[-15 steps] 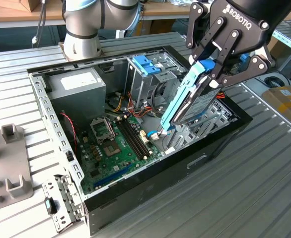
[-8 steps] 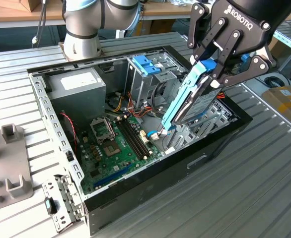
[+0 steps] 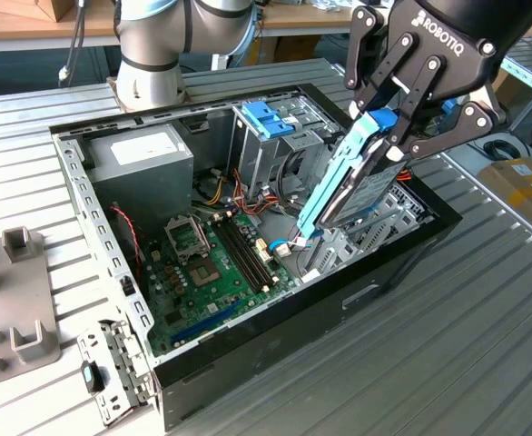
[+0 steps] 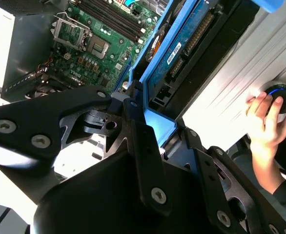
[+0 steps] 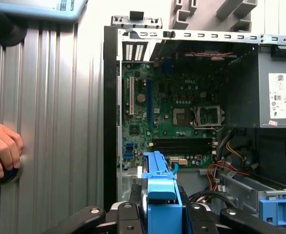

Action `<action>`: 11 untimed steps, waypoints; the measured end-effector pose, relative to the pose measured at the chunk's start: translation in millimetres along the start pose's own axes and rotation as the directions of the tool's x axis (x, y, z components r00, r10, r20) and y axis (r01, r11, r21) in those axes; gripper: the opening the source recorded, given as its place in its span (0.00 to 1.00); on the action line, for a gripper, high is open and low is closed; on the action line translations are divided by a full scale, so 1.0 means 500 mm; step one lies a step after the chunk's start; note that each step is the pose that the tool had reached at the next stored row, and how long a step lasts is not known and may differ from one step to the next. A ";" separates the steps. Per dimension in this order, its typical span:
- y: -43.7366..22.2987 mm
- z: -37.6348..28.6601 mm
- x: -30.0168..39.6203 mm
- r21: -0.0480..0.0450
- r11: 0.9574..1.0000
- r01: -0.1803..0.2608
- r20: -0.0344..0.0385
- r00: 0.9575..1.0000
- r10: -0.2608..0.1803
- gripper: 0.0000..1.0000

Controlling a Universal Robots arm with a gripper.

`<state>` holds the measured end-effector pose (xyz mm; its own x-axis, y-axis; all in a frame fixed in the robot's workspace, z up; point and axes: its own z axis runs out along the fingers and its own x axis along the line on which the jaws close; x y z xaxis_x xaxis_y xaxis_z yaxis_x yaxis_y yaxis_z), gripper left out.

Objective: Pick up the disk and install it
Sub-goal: 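Pick up the disk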

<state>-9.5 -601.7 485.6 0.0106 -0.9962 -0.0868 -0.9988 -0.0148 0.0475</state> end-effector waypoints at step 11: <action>-0.008 0.001 0.000 0.000 1.000 0.000 0.000 1.000 0.000 0.37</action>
<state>-5.3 -601.7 484.7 0.0105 -0.9962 -0.0868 -0.9988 -0.0147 0.0475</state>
